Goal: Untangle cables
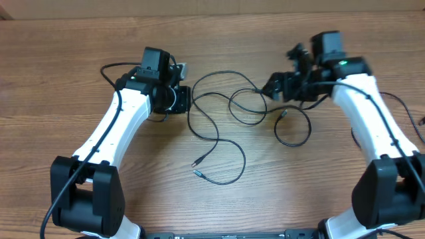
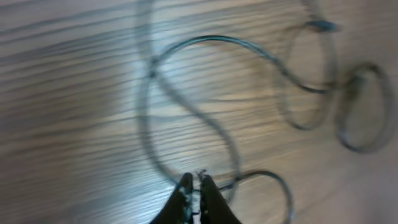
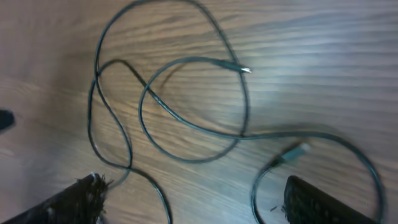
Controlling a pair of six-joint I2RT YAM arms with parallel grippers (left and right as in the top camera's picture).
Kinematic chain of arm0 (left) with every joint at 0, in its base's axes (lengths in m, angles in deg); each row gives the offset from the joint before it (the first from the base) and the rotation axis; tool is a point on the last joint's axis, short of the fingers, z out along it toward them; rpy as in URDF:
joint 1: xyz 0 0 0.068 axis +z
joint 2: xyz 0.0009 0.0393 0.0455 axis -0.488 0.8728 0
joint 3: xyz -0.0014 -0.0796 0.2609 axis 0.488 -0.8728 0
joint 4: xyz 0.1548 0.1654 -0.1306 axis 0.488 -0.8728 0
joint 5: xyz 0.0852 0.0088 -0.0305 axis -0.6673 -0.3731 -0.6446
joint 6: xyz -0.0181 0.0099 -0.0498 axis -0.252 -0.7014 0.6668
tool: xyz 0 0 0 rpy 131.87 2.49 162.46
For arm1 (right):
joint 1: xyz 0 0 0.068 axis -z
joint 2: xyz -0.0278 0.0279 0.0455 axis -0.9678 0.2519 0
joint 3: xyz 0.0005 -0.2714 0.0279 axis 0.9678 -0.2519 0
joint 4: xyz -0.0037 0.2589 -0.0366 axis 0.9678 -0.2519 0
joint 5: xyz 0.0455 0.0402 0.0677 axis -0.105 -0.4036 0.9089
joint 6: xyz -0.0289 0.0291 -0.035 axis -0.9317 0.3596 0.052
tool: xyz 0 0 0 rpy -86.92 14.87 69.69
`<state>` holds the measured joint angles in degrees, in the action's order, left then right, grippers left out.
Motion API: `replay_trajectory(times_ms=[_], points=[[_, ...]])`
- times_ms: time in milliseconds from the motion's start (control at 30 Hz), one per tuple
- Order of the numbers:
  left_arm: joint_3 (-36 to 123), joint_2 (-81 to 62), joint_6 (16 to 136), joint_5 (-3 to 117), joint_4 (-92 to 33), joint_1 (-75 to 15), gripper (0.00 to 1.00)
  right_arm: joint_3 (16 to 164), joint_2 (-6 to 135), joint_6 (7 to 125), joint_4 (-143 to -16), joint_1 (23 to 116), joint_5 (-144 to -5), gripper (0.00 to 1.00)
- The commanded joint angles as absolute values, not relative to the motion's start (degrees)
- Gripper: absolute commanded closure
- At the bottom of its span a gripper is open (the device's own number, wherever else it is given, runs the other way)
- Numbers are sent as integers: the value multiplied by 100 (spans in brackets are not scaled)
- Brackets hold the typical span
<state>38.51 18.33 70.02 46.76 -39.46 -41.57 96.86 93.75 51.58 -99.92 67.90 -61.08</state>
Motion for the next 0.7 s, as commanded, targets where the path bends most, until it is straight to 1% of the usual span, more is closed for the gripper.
replay_trajectory(times_ms=[0,200,300,367,433,667], points=[[3860,1774,7572,3599,-3992,-4166,91,9293,9307,5057,-9605,6386,-6538,10],[3807,1774,7893,3317,-3981,-4166,91,8572,9336,4378,-8731,5575,-6991,13],[3807,1774,7891,3317,-3983,-4166,91,8316,9454,4144,-8366,5217,-7244,17],[3807,1774,7891,3319,-3985,-4166,92,8248,9598,4131,-8161,5035,-7382,18],[3807,1774,7891,3339,-3987,-4166,91,8213,9736,4131,-7960,4930,-7428,21],[3807,1774,7891,3341,-4033,-4166,93,8187,10086,4135,-7356,4863,-7472,24]])
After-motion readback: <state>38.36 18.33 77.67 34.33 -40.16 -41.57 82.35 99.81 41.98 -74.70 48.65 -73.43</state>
